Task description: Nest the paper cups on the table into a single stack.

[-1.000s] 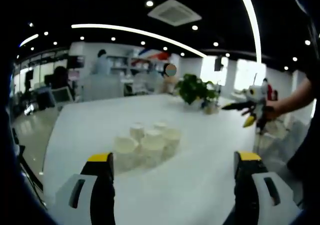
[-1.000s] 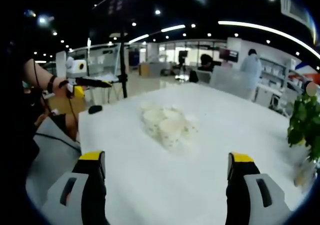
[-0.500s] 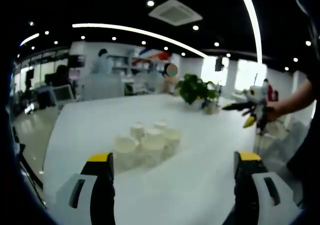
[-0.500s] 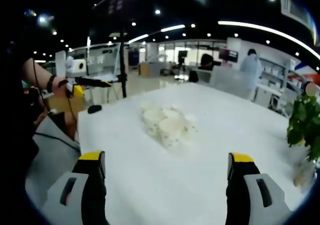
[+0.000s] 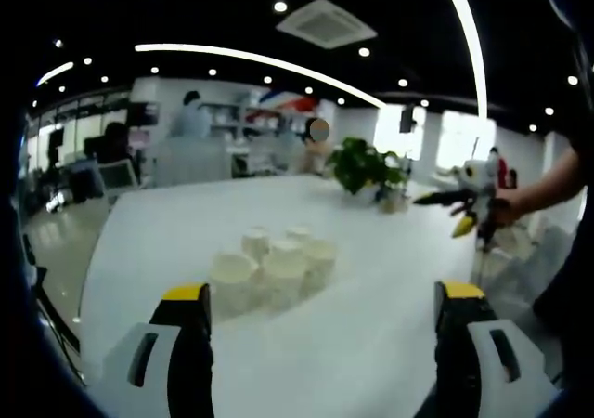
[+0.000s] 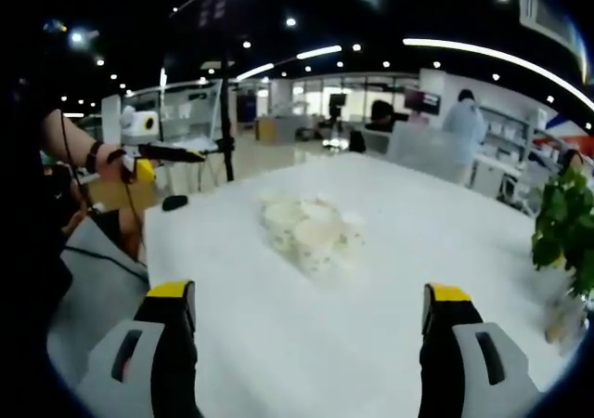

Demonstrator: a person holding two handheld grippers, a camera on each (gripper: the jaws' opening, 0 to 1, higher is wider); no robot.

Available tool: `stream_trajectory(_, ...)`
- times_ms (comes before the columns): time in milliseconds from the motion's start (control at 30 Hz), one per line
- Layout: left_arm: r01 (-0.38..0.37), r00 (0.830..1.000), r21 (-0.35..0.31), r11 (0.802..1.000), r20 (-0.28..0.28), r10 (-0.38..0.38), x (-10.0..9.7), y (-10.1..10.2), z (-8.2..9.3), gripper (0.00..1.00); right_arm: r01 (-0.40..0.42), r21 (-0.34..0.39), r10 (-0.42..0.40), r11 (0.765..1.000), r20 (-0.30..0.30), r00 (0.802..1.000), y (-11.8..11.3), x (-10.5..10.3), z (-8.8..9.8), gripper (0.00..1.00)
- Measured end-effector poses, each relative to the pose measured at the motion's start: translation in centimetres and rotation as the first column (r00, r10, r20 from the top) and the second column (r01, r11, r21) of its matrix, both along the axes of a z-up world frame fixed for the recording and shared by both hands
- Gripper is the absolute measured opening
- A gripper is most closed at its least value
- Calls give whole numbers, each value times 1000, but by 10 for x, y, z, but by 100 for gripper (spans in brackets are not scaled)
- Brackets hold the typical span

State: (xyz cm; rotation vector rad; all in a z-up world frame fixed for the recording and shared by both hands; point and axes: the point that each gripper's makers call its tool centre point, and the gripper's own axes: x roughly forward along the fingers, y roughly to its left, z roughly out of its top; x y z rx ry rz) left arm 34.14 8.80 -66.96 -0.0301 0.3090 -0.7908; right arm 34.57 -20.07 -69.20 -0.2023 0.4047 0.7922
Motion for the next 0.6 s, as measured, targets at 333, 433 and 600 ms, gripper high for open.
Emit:
stream_trajectory(333, -6, 1000, 5, 1000, -5, 6, 0, 1, -1, 100, 2, 1, -2, 1000, -7, 1000, -1, 2, 1, 100)
stream_trajectory(433, -6, 1000, 5, 1000, -15, 6, -1, 1, -4, 100, 0, -8, 0, 1000, -8, 1000, -2, 3, 0, 100)
stream_trajectory(600, -8, 1000, -5, 1000, -12, 8, -1, -2, -4, 100, -34, -22, 34, 999, 5, 999, -1, 1, 3, 100)
